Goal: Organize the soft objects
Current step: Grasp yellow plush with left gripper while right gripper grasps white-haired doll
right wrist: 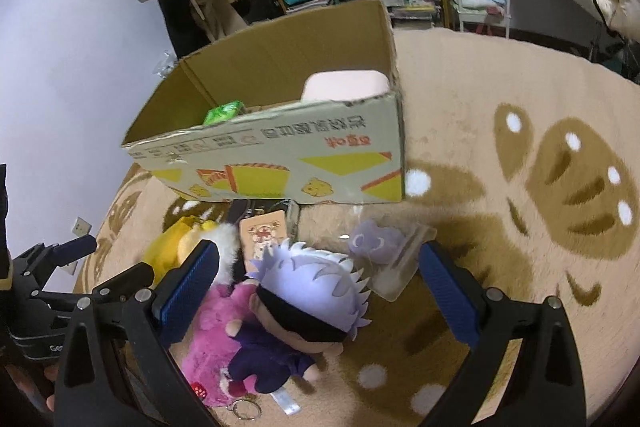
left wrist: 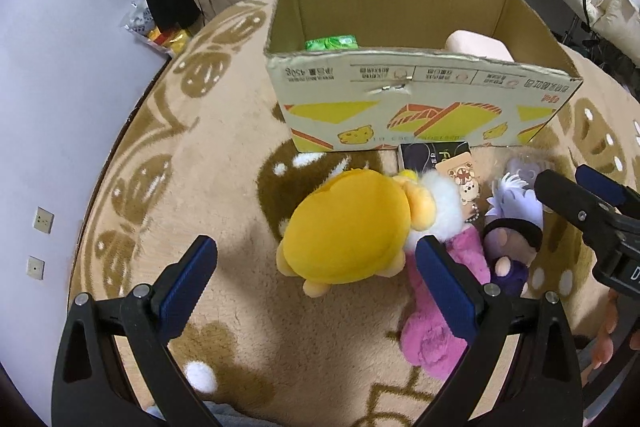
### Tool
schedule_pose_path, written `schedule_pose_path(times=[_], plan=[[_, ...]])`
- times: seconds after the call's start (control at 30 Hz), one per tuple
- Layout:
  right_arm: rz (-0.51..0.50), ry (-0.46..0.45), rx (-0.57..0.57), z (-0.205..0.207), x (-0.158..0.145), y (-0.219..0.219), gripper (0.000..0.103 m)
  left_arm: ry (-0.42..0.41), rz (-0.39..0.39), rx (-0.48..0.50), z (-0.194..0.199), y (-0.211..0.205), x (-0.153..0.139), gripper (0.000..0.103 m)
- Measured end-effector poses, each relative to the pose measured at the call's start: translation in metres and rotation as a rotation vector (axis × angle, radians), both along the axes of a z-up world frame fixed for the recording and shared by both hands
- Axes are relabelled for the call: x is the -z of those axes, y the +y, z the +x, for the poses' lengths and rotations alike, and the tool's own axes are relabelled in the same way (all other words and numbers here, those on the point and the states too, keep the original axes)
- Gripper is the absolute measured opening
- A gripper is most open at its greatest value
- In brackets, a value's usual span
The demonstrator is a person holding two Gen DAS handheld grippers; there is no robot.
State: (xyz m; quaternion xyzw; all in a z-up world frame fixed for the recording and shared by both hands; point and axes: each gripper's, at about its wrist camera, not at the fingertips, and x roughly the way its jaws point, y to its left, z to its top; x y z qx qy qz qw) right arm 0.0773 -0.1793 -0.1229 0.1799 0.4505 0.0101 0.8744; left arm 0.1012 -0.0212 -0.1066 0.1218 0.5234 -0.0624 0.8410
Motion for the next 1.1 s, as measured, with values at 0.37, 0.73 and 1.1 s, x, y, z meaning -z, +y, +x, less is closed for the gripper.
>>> schedule_pose_path(times=[0.37, 0.73, 1.1], plan=[[0.037, 0.104, -0.036, 0.012, 0.029, 0.01, 0.103, 0.045, 0.046, 0.002, 0.012, -0.006, 0.021, 0.098], [0.065, 0.201, -0.048, 0.015, 0.053, 0.017, 0.103, 0.089, 0.063, 0.01, 0.02, -0.009, 0.037, 0.094], [0.061, 0.219, -0.029, 0.013, 0.051, 0.017, 0.08, 0.115, 0.016, 0.04, 0.018, -0.01, 0.04, 0.061]])
